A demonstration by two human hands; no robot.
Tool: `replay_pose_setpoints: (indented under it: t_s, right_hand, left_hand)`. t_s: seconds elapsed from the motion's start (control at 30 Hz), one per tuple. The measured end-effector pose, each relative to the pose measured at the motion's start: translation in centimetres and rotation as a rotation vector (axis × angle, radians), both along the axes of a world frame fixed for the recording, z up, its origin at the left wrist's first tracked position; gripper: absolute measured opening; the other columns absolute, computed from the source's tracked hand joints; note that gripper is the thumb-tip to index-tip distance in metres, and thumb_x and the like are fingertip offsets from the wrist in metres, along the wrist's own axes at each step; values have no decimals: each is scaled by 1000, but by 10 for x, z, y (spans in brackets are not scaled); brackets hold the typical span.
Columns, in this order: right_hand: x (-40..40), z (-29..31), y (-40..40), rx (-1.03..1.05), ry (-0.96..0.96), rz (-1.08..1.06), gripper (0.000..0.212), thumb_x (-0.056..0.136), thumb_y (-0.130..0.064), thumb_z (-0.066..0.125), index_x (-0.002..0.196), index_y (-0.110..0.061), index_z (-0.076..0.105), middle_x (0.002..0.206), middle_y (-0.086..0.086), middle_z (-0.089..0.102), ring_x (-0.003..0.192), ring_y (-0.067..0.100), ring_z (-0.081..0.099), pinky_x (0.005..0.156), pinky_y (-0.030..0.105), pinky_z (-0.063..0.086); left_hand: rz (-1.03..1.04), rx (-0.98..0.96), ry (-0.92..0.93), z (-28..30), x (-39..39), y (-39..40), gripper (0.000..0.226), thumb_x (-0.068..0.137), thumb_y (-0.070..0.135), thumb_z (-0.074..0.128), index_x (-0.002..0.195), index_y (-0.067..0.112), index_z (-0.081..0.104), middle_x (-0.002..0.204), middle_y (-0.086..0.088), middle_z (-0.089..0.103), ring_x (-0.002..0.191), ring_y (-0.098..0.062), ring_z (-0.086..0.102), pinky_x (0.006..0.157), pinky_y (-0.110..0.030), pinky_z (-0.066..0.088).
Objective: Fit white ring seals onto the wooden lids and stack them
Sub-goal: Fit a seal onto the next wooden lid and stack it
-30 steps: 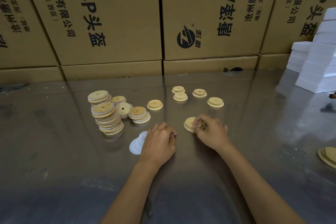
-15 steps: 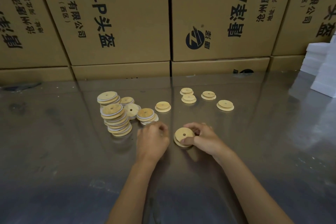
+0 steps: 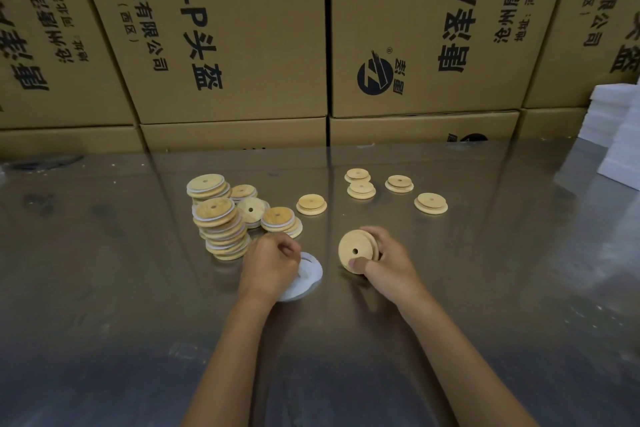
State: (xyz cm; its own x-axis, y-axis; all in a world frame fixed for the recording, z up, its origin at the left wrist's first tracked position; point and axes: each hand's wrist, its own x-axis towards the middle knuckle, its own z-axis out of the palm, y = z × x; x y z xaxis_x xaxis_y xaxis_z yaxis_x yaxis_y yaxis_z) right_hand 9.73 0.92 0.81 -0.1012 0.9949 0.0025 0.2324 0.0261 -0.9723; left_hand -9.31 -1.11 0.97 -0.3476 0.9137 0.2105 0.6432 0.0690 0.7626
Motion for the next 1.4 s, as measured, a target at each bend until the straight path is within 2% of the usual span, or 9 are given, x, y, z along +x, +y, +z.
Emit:
replay_pose_setpoints:
  t_s: [0.1,0.17,0.27,0.43,0.63,0.77,0.87,1.13,1.4]
  right_hand:
    - [0,3,-2,-37,104,-41,32,87,-3,69,116,-17,66,108,-1,73,107,19,67,83,21,51]
    - [-1,5,-3,-70,322,-69,25,91,-4,66,115,-12,67,109,6,75,108,25,68,87,27,55]
    - [0,11,-3,-174,647,-11,26,98,-9,59,123,-9,64,116,14,72,110,30,69,95,42,56]
    - [-2,13,-7,-325,735,155,28,101,-22,52,121,-9,66,118,17,71,107,27,70,79,33,60]
    - [-6,11,-8,-368,666,259,41,96,-43,57,118,-11,69,103,13,75,92,24,73,72,34,59]
    - [-7,8,-9,-306,573,290,26,95,-27,62,115,-13,71,107,11,74,97,22,71,75,31,57]
    - [-6,8,-10,-287,559,289,24,96,-19,61,117,-10,70,105,9,73,98,21,70,77,31,57]
    - [-5,7,-9,-271,592,237,23,98,-18,59,116,-8,69,102,6,72,94,17,68,76,29,56]
    - [-7,6,-7,-281,624,199,22,98,-19,58,115,-9,69,100,7,72,92,18,68,73,28,56]
  left_hand:
    - [-68,64,-134,1,2,1,26,85,0,57,74,22,65,76,3,68,75,-13,61,66,-18,47]
    - [-139,104,-310,7,5,1,24,89,-1,60,78,20,64,77,2,66,75,-12,59,66,-12,46]
    - [-280,121,-588,19,8,-4,18,91,3,62,85,19,68,80,2,69,79,-9,63,73,-20,50]
    - [-402,109,-775,31,22,-14,7,88,6,65,94,8,70,76,2,70,67,-3,62,61,-14,48]
    - [-208,175,-615,29,36,-9,5,86,1,68,88,5,72,77,0,70,64,2,63,59,-10,47]
    - [-162,197,-554,26,37,-7,8,86,0,67,87,6,71,80,-4,69,70,-4,63,67,-13,51]
    - [-150,213,-502,25,37,-7,9,87,-1,66,88,6,71,76,-1,67,60,3,58,60,-9,46]
    - [-171,200,-288,22,38,-7,18,89,-1,58,90,12,70,84,2,71,62,1,56,62,-9,43]
    - [-195,176,-255,21,35,-8,20,88,-2,57,92,14,70,89,-3,70,73,-11,61,67,-14,45]
